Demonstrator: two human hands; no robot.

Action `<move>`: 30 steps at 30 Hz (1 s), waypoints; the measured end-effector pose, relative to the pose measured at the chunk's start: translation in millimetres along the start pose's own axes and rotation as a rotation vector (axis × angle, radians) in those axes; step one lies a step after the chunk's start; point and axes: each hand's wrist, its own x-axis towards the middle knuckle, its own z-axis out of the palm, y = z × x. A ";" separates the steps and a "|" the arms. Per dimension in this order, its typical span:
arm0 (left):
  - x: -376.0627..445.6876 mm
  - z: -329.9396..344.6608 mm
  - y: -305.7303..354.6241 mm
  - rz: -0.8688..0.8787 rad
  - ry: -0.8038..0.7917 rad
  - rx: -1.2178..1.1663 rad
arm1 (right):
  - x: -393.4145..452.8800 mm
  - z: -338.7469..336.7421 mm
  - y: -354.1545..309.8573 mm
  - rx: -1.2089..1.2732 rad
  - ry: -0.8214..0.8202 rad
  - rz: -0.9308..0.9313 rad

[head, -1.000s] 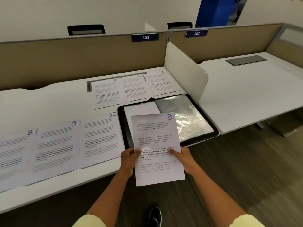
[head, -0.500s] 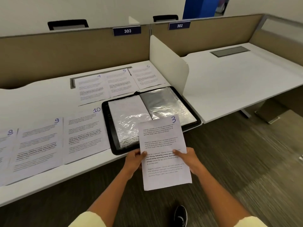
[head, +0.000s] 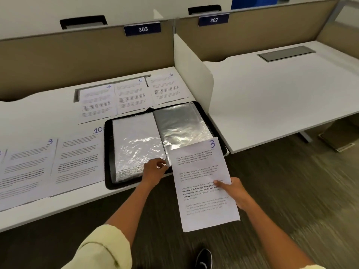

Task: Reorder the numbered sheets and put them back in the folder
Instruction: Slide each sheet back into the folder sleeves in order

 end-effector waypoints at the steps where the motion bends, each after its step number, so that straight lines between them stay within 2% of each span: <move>1: 5.4 4.0 3.1 0.017 0.000 0.029 | 1.1 -7.5 0.2 -0.006 -0.010 0.007; 7: 28.0 20.2 13.8 0.060 0.001 0.133 | 0.2 -46.5 10.4 -0.034 -0.041 0.054; 10: 36.1 25.1 20.7 0.098 -0.054 0.200 | -4.2 -58.1 18.5 -0.014 -0.051 0.074; 20: 49.4 32.4 31.7 0.331 -0.164 0.373 | -26.0 -60.3 38.4 0.042 0.002 0.090; 30: 56.3 34.0 34.3 0.281 -0.162 0.361 | -40.6 -46.0 46.4 0.071 0.059 0.100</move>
